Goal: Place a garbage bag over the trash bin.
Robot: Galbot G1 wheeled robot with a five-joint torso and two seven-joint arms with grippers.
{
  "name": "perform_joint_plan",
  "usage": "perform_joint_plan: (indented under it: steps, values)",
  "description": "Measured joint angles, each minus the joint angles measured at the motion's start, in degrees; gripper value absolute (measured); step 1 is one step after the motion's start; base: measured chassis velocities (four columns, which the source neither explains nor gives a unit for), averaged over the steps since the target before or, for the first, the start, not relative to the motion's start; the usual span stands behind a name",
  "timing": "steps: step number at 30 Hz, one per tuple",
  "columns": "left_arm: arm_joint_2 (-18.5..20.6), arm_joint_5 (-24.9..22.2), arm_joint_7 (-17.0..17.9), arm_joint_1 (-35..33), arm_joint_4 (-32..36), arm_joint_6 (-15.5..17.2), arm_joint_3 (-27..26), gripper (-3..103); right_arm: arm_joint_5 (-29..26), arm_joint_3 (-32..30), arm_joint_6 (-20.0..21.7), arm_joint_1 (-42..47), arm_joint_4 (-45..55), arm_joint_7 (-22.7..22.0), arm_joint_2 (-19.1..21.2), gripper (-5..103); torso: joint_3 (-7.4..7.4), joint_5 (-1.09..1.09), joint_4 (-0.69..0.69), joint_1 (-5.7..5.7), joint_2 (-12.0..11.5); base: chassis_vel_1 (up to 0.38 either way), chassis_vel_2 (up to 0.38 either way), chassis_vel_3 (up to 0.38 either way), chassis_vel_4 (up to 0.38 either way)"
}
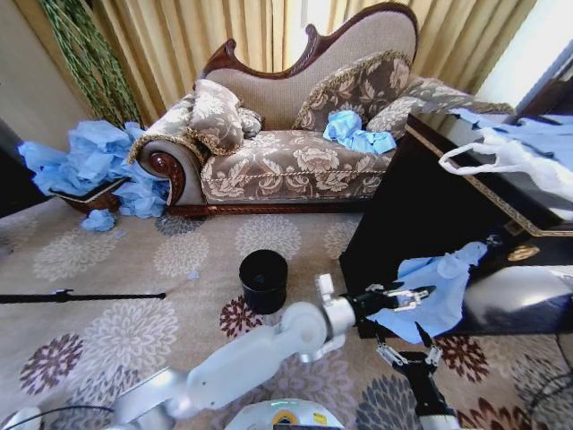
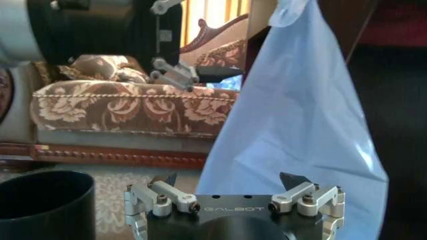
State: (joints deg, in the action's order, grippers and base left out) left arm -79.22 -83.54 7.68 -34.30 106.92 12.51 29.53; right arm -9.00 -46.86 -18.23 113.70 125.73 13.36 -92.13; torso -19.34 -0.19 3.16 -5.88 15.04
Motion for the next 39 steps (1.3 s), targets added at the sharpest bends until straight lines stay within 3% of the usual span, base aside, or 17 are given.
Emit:
perform_joint_plan:
  steps: [4,10,22,24,27,33,36,38,39]
  values:
    - [-2.96,-1.08,0.37,1.03,-2.34,-0.09,0.1,82,-0.22,-0.44,0.47,-0.09,-0.09,-0.68,-0.03,100,0.0,0.0,0.0,0.0,0.0,0.0,0.0,0.0,0.0]
    - [-7.64,-2.8,0.74,1.81,-4.81,-0.26,-0.25,94,0.11,-0.53,0.76,-0.12,-0.03,-1.19,-0.03,100,0.0,0.0,0.0,0.0,0.01,0.0,0.0,0.0,0.0]
    - [-10.2,-7.54,1.43,3.27,-7.02,-0.43,-1.87,90,0.48,-0.57,1.08,-0.02,0.26,-1.82,-0.03,100,0.0,0.0,0.0,0.0,0.01,0.0,0.0,0.0,0.0]
    - [-10.32,-7.6,1.46,3.32,-7.28,-0.43,-1.9,86,0.47,-0.58,1.08,0.03,0.28,-1.92,-0.02,100,0.0,0.0,0.0,0.0,0.01,0.0,0.0,0.0,0.0]
    - [-10.23,-7.63,1.4,3.33,-7.61,-0.41,-1.83,70,0.37,-0.68,1.2,0.16,0.41,-2.31,-0.02,100,0.0,0.0,0.0,0.0,0.01,0.0,0.0,0.0,0.0]
    - [-10.17,-7.65,1.01,3.03,-7.86,-0.4,-1.64,53,0.18,-0.88,1.35,0.19,0.46,-2.54,-0.02,100,0.0,-0.01,0.0,0.0,0.01,0.0,0.0,0.0,0.0]
    - [-10.54,-7.63,0.6,2.85,-8.33,-0.39,-1.55,37,0.13,-0.92,1.36,0.16,0.46,-2.72,-0.01,100,0.0,0.0,0.0,0.0,0.01,0.0,0.0,0.0,0.0]
    - [-10.67,-7.62,0.47,2.84,-8.49,-0.41,-1.56,37,0.12,-0.97,1.36,0.16,0.47,-2.75,-0.01,100,0.0,0.0,0.0,0.0,0.01,0.0,0.0,0.0,0.0]
    - [-10.84,-7.61,0.32,2.85,-8.64,-0.44,-1.59,32,0.09,-1.04,1.36,0.16,0.46,-2.79,-0.02,100,0.0,0.0,0.0,0.0,0.01,0.0,0.0,0.0,0.0]
